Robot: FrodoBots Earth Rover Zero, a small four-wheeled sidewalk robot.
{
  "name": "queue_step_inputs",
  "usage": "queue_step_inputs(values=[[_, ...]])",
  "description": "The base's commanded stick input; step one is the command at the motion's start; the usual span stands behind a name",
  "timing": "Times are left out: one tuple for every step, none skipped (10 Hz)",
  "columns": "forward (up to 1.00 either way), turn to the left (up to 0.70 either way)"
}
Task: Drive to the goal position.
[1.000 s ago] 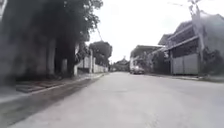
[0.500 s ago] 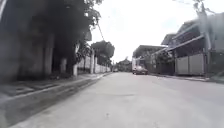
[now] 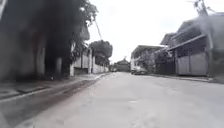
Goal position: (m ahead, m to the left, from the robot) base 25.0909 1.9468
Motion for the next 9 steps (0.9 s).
queue_step_inputs(values=[[0.7,-0.35],[0.7,-0.23],[0.7,-0.06],[0.7,0.0],[0.7,0.0],[0.7,0.0],[0.7,0.0],[0.7,0.0],[0.7,0.0]])
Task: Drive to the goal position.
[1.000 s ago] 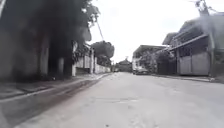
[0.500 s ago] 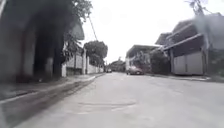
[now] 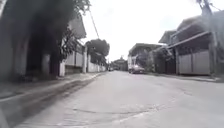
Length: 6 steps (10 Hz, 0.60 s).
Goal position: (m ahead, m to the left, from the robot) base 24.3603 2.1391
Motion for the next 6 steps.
queue_step_inputs(values=[[0.7,0.0],[0.7,0.0],[0.7,0.0],[0.7,0.0],[0.7,0.0],[0.7,0.0]])
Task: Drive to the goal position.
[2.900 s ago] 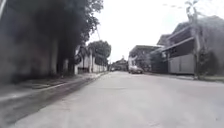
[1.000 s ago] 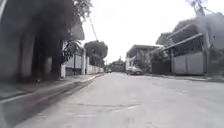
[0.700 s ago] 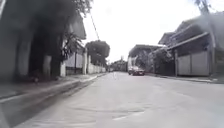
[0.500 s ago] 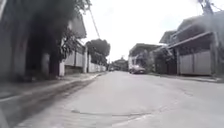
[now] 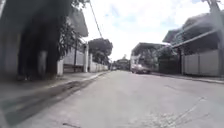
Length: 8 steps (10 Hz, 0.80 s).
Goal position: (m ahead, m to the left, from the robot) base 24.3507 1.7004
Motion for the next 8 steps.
queue_step_inputs(values=[[0.7,0.0],[0.7,0.0],[0.7,0.0],[0.7,-0.35],[0.7,-0.35],[0.7,-0.35],[0.7,-0.12],[0.7,0.0]])
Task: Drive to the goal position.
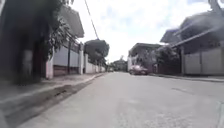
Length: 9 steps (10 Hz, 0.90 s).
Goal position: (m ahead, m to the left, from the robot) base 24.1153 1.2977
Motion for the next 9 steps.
queue_step_inputs(values=[[0.7,0.0],[0.7,0.0],[0.7,-0.26],[0.7,-0.35],[0.7,-0.35],[0.7,-0.35],[0.7,-0.35],[0.7,-0.35],[0.7,-0.35]])
